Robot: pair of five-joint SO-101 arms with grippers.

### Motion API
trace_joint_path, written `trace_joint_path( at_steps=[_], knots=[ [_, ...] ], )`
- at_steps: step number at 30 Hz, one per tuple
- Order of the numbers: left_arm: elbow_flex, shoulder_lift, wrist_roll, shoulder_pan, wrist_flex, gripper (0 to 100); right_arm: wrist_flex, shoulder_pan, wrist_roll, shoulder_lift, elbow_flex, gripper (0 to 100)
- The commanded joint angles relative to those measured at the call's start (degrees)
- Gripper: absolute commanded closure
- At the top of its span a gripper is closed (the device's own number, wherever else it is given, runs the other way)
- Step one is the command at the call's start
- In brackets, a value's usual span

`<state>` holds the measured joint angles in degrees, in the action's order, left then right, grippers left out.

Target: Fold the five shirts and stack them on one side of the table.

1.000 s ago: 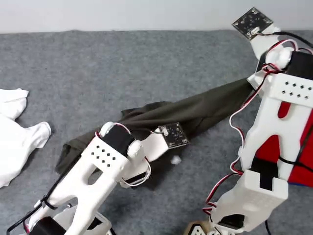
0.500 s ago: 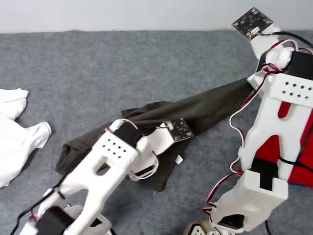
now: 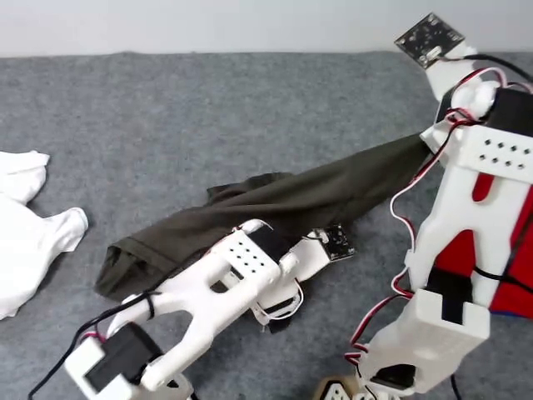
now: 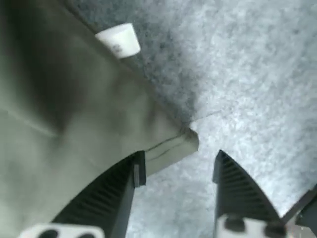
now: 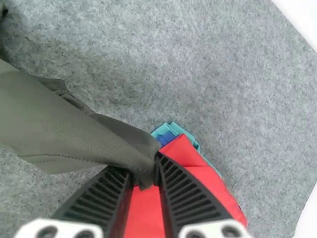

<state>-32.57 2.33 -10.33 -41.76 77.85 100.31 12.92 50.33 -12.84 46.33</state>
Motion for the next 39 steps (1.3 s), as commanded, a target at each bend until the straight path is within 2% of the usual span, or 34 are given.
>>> trace_joint_path(
  at_steps=[1, 7, 13, 17, 21, 23, 30, 34, 39],
  knots=[
    [0.5, -2.0, 0.9, -0.4, -2.0, 76, 1.8, -0.2, 0.4, 4.4, 2.6, 98.8],
    [0.5, -7.9, 0.9, -0.4, -6.9, 76, 1.8, -0.2, 0.3, 4.4, 2.6, 98.8],
    [6.1, -14.2, 2.5, -0.2, -5.5, 78, 1.8, -1.6, 0.3, 4.4, 2.6, 98.8],
    [11.6, -21.2, 5.4, -0.4, -4.0, 86, 1.8, -2.4, 0.3, 4.4, 2.6, 98.8],
    [16.7, -25.1, 4.3, -0.2, -0.6, 98, 1.8, -2.3, 0.3, 4.4, 2.6, 98.8],
    [18.0, -24.9, 2.7, 0.0, 0.9, 98, 1.8, -2.3, 0.3, 4.4, 2.6, 98.8],
    [18.8, -13.5, 2.3, 0.1, 4.7, 99, 1.8, -2.2, 0.3, 4.8, 2.6, 98.8],
    [19.0, -4.0, -1.5, 0.4, 9.0, 99, 1.8, -1.7, 0.4, 5.0, 2.7, 98.8],
    [19.0, 9.0, -4.9, 7.4, 13.9, 99, 1.9, -0.5, 0.4, 5.7, 3.0, 98.8]
  ],
)
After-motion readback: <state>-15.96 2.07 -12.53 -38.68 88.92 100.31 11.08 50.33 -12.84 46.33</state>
